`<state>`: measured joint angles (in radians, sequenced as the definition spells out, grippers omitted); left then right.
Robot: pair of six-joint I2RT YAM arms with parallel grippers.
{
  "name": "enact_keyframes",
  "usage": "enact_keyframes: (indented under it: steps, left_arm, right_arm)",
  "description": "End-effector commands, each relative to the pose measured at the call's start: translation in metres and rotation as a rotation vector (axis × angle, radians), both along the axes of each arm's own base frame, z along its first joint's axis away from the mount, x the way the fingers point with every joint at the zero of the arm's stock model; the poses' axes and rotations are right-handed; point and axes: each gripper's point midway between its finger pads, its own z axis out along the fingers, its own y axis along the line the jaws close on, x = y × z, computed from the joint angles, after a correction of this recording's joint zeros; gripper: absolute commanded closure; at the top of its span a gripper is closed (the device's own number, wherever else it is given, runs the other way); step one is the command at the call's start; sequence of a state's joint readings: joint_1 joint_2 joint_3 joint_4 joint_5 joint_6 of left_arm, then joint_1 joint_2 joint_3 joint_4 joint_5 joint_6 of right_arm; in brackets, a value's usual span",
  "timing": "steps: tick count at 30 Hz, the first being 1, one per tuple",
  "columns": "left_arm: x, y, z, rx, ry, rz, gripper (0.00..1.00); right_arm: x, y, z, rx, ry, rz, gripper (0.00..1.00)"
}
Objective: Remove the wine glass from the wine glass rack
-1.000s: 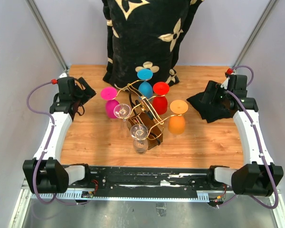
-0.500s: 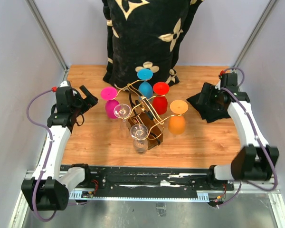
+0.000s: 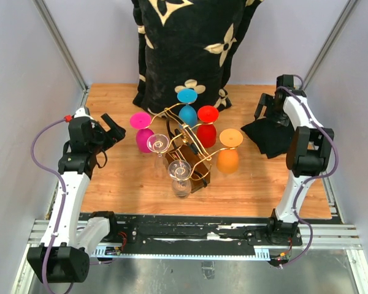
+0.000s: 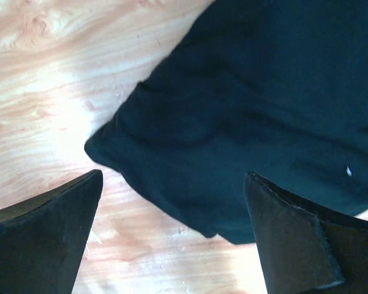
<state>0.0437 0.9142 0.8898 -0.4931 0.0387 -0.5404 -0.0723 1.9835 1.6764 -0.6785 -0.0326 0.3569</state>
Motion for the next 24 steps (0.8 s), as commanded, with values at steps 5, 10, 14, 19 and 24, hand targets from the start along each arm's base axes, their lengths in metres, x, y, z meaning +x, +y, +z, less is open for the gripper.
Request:
enact_keyframes:
  steps: [5,10,14,19,24]
  left_arm:
    - [-0.003,-0.004,-0.01,-0.004,0.017,-0.032,0.04]
    - [-0.001,-0.009,-0.02,-0.03,0.032,-0.044,0.04]
    - [0.003,-0.008,-0.021,-0.025,0.04,-0.046,0.05]
    - [0.002,-0.008,-0.022,-0.027,0.044,-0.045,0.05]
    - [-0.003,-0.008,-0.02,-0.033,0.039,-0.038,0.05]
  right_arm:
    - [-0.026,0.011,-0.064,0.078,0.286,0.068,0.01]
    - [-0.058,0.053,-0.079,0.178,0.277,0.167,0.02]
    - [-0.064,0.073,-0.072,0.171,0.251,0.24,0.02]
    - [-0.038,0.076,-0.068,0.175,0.248,0.27,0.01]
    - [0.001,0.046,-0.081,0.098,0.27,0.192,0.02]
